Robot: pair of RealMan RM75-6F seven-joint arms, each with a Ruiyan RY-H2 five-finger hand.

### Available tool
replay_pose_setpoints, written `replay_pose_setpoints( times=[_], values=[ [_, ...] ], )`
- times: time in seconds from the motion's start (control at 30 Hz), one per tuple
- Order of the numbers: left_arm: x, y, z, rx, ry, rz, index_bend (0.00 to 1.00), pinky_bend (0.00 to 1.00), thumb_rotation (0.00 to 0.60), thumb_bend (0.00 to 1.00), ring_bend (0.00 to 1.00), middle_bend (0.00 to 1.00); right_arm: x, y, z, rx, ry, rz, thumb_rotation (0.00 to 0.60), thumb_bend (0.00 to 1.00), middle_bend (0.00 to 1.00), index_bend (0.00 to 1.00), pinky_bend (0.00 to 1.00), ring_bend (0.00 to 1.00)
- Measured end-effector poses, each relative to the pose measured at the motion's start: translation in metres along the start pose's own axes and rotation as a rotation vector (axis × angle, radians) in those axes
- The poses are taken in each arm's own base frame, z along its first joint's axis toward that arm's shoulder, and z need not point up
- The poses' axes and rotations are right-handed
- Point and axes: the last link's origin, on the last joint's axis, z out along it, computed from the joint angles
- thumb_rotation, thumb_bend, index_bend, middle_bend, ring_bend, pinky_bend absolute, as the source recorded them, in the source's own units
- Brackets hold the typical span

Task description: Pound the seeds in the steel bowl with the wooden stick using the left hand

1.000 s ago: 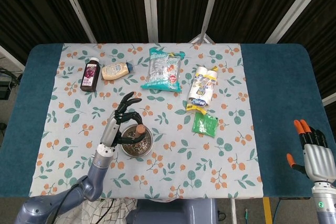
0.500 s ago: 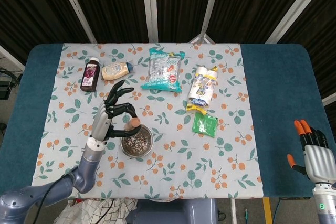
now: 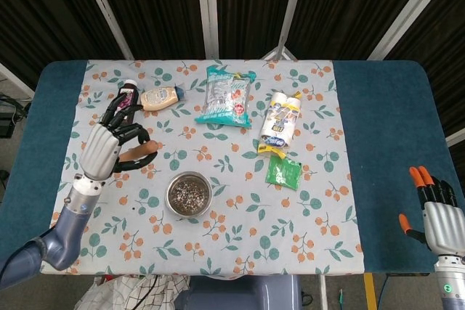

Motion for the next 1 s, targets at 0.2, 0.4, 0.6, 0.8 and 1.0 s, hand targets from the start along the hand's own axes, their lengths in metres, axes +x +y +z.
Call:
replay_pose_setpoints(
  times=[0.2, 0.4, 0.6, 0.8, 1.0],
  values=[
    [-0.002, -0.024, -0.022, 0.052, -0.111, 0.118, 0.64, 0.06, 0.6, 0.64, 0.22, 0.69, -0.001, 0.0, 0.001, -0.002, -0.007, 0.002, 0.6, 0.37, 0.0, 0.0, 0.0, 0.0],
    [-0.007, -0.045, -0.048, 0.071, -0.206, 0.219, 0.64, 0.06, 0.6, 0.64, 0.22, 0.69, -0.001, -0.001, 0.0, 0.001, -0.008, -0.001, 0.6, 0.37, 0.0, 0.0, 0.0, 0.0],
    [-0.018, -0.06, -0.07, 0.096, -0.274, 0.253, 0.64, 0.06, 0.6, 0.65, 0.22, 0.69, -0.002, -0.001, 0.0, -0.002, -0.01, -0.002, 0.6, 0.37, 0.0, 0.0, 0.0, 0.0],
    [-0.034, -0.066, -0.091, 0.099, -0.359, 0.265, 0.64, 0.06, 0.6, 0.65, 0.22, 0.69, -0.002, -0.002, -0.001, 0.003, -0.007, -0.001, 0.6, 0.37, 0.0, 0.0, 0.0, 0.0],
    [-0.051, -0.061, -0.109, 0.052, -0.438, 0.266, 0.63, 0.06, 0.6, 0.65, 0.22, 0.68, -0.002, -0.001, -0.001, 0.0, -0.003, -0.001, 0.6, 0.37, 0.0, 0.0, 0.0, 0.0]
  ],
)
